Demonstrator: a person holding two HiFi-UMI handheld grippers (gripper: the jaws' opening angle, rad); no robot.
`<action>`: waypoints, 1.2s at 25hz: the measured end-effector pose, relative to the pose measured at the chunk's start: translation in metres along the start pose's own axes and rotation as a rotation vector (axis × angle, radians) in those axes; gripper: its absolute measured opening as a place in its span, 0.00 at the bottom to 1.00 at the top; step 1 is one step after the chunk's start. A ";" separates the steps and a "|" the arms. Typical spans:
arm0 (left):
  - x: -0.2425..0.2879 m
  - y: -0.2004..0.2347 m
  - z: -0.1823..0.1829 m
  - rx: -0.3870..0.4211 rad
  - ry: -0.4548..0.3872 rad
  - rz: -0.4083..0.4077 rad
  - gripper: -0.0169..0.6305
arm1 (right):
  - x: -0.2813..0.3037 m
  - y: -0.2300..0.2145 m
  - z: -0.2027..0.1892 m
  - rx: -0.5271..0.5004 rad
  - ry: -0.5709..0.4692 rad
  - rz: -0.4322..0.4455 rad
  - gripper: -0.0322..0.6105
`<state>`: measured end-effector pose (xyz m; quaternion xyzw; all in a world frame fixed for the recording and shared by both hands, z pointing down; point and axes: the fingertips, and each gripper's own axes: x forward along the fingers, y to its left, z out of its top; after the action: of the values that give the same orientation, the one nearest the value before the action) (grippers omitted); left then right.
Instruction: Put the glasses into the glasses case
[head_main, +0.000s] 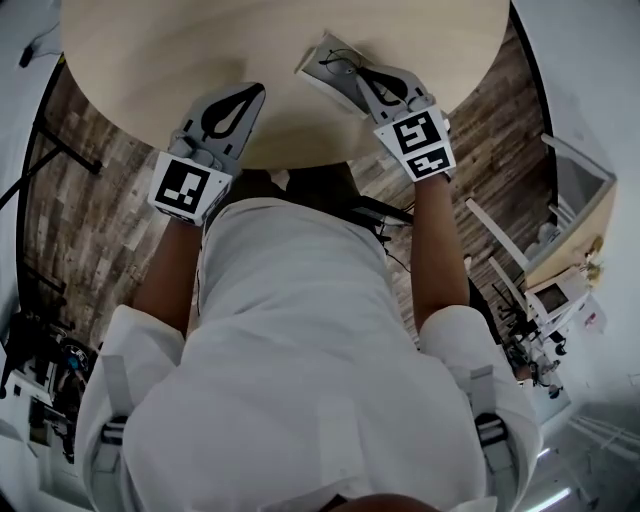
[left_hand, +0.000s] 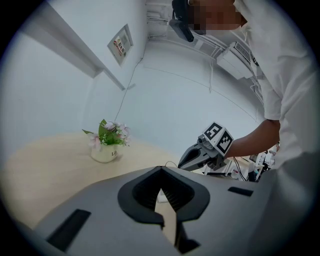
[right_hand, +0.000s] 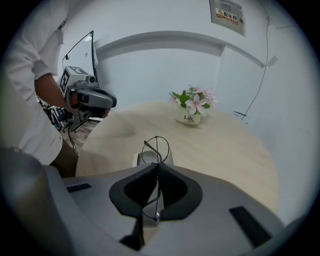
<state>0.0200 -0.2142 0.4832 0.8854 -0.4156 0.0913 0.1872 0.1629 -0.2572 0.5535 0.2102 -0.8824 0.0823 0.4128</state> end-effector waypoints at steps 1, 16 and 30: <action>0.000 0.000 -0.003 -0.015 0.014 0.009 0.04 | 0.004 0.002 -0.003 -0.003 0.016 0.015 0.10; 0.002 0.016 -0.021 -0.003 -0.005 0.059 0.04 | 0.033 0.019 -0.024 -0.003 0.144 0.118 0.09; -0.009 0.027 -0.036 -0.028 0.002 0.043 0.04 | 0.057 0.022 -0.033 0.125 0.262 0.105 0.09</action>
<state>-0.0067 -0.2091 0.5198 0.8734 -0.4358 0.0902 0.1980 0.1435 -0.2440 0.6190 0.1764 -0.8239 0.1855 0.5057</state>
